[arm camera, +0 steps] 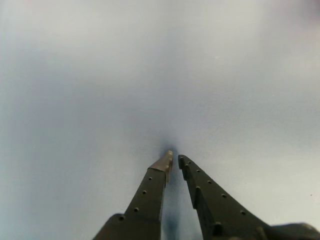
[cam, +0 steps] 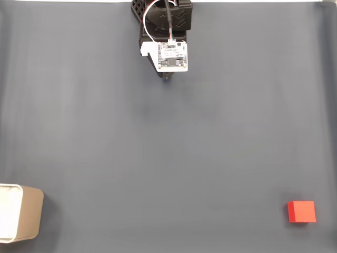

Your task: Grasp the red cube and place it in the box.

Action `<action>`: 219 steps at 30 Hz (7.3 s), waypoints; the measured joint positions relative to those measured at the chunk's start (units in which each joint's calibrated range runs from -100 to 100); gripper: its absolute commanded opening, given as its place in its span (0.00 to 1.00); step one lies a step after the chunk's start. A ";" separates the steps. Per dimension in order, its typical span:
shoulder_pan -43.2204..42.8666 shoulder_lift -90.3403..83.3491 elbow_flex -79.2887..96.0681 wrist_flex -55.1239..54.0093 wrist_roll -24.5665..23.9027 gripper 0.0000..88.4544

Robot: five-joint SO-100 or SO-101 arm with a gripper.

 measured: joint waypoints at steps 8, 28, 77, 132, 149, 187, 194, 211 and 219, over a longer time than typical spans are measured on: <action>0.00 0.00 0.00 0.00 0.00 0.01; 0.00 0.00 0.00 0.00 0.00 0.01; 0.00 0.00 0.00 -1.27 -0.63 0.00; -12.39 55.15 -60.94 -23.79 4.35 0.00; -18.92 70.08 -75.41 -23.15 4.35 0.02; -20.70 110.12 -104.07 -34.77 5.13 0.38; -21.07 120.80 -115.10 -34.92 4.88 0.40; -21.07 139.56 -135.35 -35.72 3.37 0.44; -21.07 147.20 -143.58 -36.28 3.27 0.45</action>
